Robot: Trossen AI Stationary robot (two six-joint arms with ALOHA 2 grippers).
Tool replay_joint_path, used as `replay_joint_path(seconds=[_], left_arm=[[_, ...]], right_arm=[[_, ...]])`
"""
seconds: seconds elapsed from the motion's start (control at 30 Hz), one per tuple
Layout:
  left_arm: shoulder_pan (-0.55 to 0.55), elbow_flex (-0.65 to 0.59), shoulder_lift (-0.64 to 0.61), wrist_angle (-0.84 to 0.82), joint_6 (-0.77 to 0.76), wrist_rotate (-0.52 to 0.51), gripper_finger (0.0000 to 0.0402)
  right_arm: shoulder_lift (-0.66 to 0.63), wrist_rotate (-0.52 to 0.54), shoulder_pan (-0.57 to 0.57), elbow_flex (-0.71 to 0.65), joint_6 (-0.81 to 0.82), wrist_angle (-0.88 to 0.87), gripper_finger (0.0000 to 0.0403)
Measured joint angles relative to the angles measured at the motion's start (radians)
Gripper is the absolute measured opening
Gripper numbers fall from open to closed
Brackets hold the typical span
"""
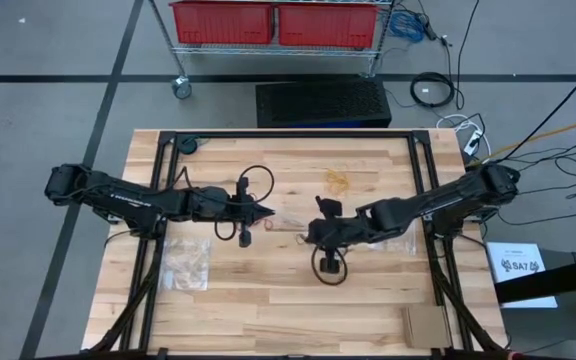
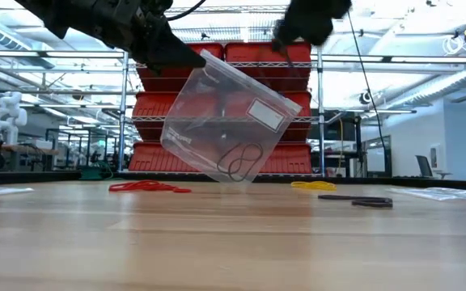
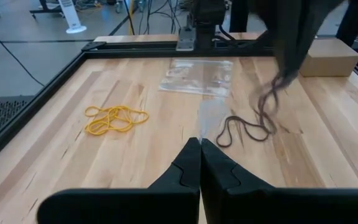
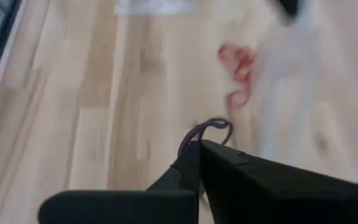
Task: Sort rubber bands
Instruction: Put the purple rubber band into the top right transparent zip bag
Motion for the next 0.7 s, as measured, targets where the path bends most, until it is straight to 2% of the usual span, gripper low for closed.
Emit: replay_joint_path(seconds=[0.1, 0.17, 0.7], left_arm=[[0.000, 0.000, 0.000, 0.000, 0.000, 0.000, 0.0000], [0.000, 0.000, 0.000, 0.000, -0.001, 0.000, 0.0000], [0.000, 0.000, 0.000, 0.006, -0.002, 0.000, 0.0000]], right_arm=[[0.000, 0.074, -0.004, 0.053, -0.017, -0.046, 0.0000], [-0.001, 0.081, -0.012, 0.071, -0.039, -0.053, 0.0000], [0.004, 0.007, -0.099, 0.073, -0.105, -0.067, 0.0000]])
